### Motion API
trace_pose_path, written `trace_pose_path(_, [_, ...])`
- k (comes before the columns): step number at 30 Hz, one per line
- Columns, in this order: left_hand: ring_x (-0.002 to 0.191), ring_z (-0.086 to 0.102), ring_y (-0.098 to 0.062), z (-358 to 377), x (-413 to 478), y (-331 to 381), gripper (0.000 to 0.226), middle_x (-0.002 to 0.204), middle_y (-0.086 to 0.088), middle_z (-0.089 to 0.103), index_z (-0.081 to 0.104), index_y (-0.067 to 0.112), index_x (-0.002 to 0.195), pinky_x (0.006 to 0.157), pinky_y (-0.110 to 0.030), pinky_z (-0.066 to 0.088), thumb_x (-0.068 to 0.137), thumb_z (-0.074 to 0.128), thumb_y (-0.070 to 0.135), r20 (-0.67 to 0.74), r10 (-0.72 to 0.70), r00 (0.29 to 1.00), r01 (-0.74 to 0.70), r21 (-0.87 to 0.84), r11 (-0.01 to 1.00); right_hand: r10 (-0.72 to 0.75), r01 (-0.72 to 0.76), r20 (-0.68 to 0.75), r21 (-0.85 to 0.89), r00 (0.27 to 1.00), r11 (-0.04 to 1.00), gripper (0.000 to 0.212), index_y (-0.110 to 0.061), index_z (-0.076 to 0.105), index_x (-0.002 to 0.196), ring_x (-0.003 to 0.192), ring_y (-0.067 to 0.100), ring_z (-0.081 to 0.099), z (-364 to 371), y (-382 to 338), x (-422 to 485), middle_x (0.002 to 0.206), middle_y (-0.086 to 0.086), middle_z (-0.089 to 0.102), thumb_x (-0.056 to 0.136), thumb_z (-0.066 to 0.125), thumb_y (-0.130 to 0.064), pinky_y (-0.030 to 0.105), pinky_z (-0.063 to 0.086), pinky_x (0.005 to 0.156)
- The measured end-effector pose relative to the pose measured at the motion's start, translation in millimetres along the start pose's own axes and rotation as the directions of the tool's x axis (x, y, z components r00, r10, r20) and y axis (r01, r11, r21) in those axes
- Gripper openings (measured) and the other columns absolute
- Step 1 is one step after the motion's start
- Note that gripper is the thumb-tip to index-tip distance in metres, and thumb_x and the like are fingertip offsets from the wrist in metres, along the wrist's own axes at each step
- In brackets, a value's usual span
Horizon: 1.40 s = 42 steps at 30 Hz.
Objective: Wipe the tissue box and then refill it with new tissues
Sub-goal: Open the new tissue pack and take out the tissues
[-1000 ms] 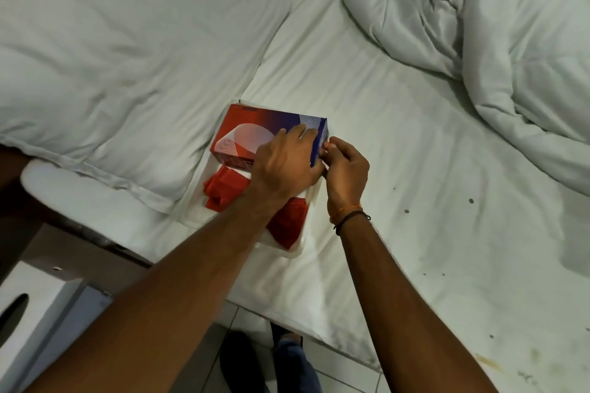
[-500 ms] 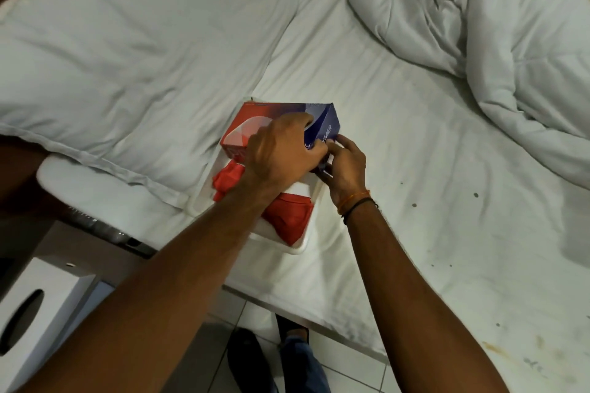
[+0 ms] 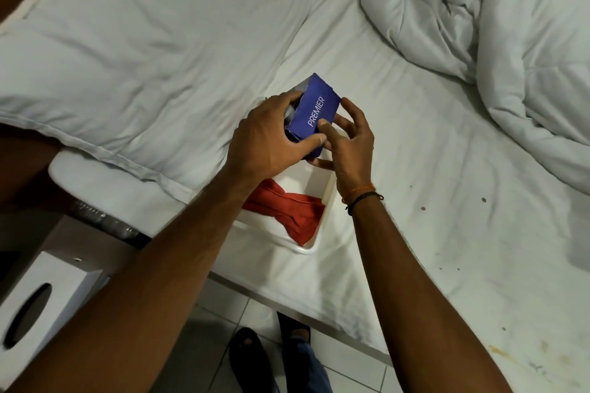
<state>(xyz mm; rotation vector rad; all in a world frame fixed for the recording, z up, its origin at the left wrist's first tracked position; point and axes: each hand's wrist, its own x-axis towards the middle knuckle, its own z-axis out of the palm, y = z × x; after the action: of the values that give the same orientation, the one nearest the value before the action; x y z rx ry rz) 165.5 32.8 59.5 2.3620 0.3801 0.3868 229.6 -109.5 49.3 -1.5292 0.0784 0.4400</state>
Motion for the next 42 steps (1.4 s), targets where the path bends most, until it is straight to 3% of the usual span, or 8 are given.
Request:
trace_pose_path(7, [0.097,0.071,-0.017,-25,11,-7,0.078,0.125,0.002,0.071,0.054,0.026,0.138,0.076,-0.025,0.057,0.077,0.067,0.073,-0.019,0.031,0.999,-0.029,0.132,0.991,-0.091,0.093,0.034,-0.092,0.995,0.991,0.063,-0.037,0.054,0.140,0.099,0.023,0.077,12,-9,-4,0.129,-0.005,0.067,0.084,0.084,-0.031,0.039,0.065,0.060])
trace_pose_path(13, [0.062,0.069,-0.007,-53,22,2,0.041,0.092,0.006,0.079,0.079,0.024,0.101,0.047,0.000,0.039,0.086,0.054,0.054,-0.195,-0.058,0.979,0.074,0.077,0.994,-0.251,0.233,-0.014,-0.325,0.968,0.917,0.041,-0.021,0.068,0.129,0.100,0.023,0.074,20,-16,0,0.131,-0.005,0.062,0.089,0.078,-0.021,0.046,0.066,0.071])
trace_pose_path(17, [0.056,0.071,-0.007,-56,21,-10,0.026,0.082,0.003,0.077,0.078,0.021,0.091,0.054,-0.029,0.062,0.088,0.060,0.040,-0.129,-0.287,0.949,0.260,-0.193,0.946,-0.307,0.242,-0.033,-0.539,0.951,0.807,0.040,-0.020,0.068,0.122,0.114,0.018,0.066,28,-26,1,0.126,-0.002,0.066,0.087,0.078,-0.034,0.045,0.059,0.094])
trace_pose_path(25, [0.061,0.074,-0.008,-49,13,-34,0.032,0.098,-0.004,0.078,0.068,0.021,0.124,0.049,-0.027,0.060,0.093,0.067,0.028,-0.118,-0.334,0.935,0.277,-0.347,0.896,-0.266,0.174,-0.033,-0.679,0.963,0.713,0.056,-0.019,0.056,0.103,0.095,0.018,0.068,46,-40,4,0.108,-0.003,0.067,0.076,0.077,-0.065,0.037,0.059,0.084])
trace_pose_path(31, [0.061,0.074,-0.009,-53,12,-32,0.030,0.090,0.000,0.077,0.068,0.022,0.124,0.053,-0.029,0.061,0.094,0.067,0.026,-0.157,-0.339,0.928,0.261,-0.375,0.890,-0.228,0.118,-0.040,-0.760,0.973,0.639,0.055,-0.016,0.060,0.107,0.093,0.018,0.068,57,-56,11,0.105,-0.003,0.071,0.073,0.080,-0.055,0.033,0.057,0.084])
trace_pose_path(34, [0.070,0.075,-0.009,-59,12,-31,0.035,0.105,-0.003,0.075,0.061,0.026,0.131,0.055,-0.027,0.062,0.096,0.065,0.023,-0.176,-0.335,0.926,0.269,-0.317,0.910,-0.167,0.086,-0.073,-0.621,0.983,0.779,0.045,-0.018,0.066,0.100,0.075,0.016,0.073,53,-63,9,0.090,-0.007,0.074,0.074,0.075,-0.053,0.039,0.064,0.077])
trace_pose_path(37, [0.112,0.064,-0.012,-65,13,-29,0.044,0.136,-0.001,0.059,0.053,0.031,0.142,0.075,-0.032,0.064,0.100,0.060,0.018,-0.127,-0.175,0.976,0.163,-0.099,0.982,-0.200,0.113,-0.103,-0.546,0.974,0.830,0.025,-0.019,0.072,0.091,0.062,0.004,0.068,47,-65,8,0.071,-0.013,0.070,0.080,0.071,-0.041,0.030,0.058,0.068])
trace_pose_path(42, [0.147,0.027,-0.022,-68,13,-18,0.027,0.160,0.001,0.030,0.067,0.029,0.125,0.092,-0.043,0.058,0.099,0.060,0.028,0.095,0.025,0.995,-0.045,0.219,0.975,-0.124,0.085,-0.068,-0.413,0.990,0.907,0.019,-0.017,0.074,0.094,0.080,0.016,0.074,43,-60,1,0.082,-0.007,0.074,0.082,0.062,-0.025,0.044,0.066,0.073])
